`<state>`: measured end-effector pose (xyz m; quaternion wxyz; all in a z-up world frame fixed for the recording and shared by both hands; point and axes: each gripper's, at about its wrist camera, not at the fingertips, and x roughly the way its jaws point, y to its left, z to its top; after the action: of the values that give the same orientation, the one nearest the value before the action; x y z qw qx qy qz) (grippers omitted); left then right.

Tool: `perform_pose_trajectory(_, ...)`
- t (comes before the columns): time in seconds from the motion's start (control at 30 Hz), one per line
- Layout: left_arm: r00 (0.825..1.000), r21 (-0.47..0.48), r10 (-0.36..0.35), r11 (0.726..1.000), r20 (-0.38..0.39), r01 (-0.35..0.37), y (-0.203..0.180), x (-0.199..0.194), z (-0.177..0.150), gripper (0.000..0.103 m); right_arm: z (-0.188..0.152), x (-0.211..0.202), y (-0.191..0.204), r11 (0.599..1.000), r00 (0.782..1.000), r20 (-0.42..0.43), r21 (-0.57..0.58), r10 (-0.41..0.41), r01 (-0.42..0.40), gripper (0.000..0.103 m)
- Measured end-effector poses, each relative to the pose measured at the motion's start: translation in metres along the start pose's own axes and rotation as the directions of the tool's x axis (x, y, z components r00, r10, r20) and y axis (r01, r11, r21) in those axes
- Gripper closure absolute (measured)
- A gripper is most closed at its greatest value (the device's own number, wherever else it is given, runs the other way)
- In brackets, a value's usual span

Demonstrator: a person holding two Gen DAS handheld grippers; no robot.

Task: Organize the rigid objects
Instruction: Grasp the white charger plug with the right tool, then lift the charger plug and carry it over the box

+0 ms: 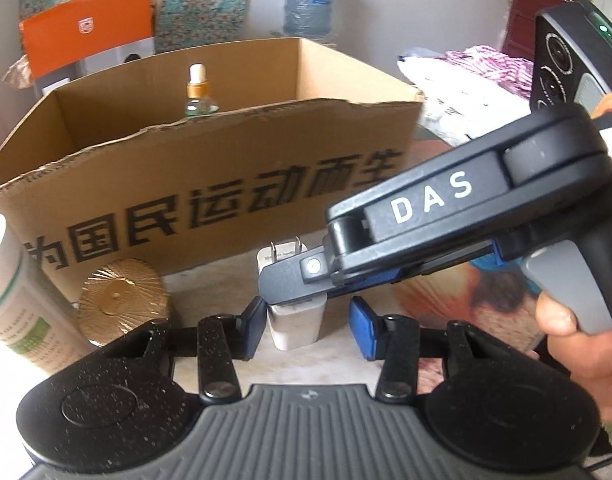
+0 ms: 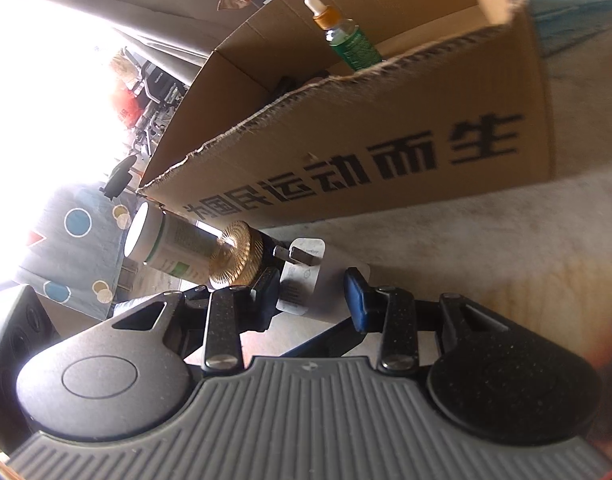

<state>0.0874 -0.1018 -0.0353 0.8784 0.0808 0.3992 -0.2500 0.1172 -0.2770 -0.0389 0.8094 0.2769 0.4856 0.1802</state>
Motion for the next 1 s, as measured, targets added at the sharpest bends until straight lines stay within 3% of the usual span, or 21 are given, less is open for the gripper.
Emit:
perform_pose_trajectory(0.27,0.997,0.059,-0.070,0.996,-0.011,0.071,-0.027,-0.005,-0.009,0.057,-0.022,-0.032,-0.013,0.999,0.999,0.014,0.030,-0.037,0.037,0.067)
perform_pose_trajectory(0.63,0.999,0.094,-0.009,0.995,-0.039,0.012,-0.038,0.006,-0.005,0.064,-0.025,-0.037,-0.023,0.995,0.999,0.035,0.088,-0.038,0.035,0.065)
perform_pose_trajectory(1.0,0.998,0.075,0.029,0.997,-0.062,-0.024,-0.039,0.024,0.001,0.071,-0.022,-0.028,-0.026,0.991,0.998,0.044,0.130,-0.049,0.043,0.057)
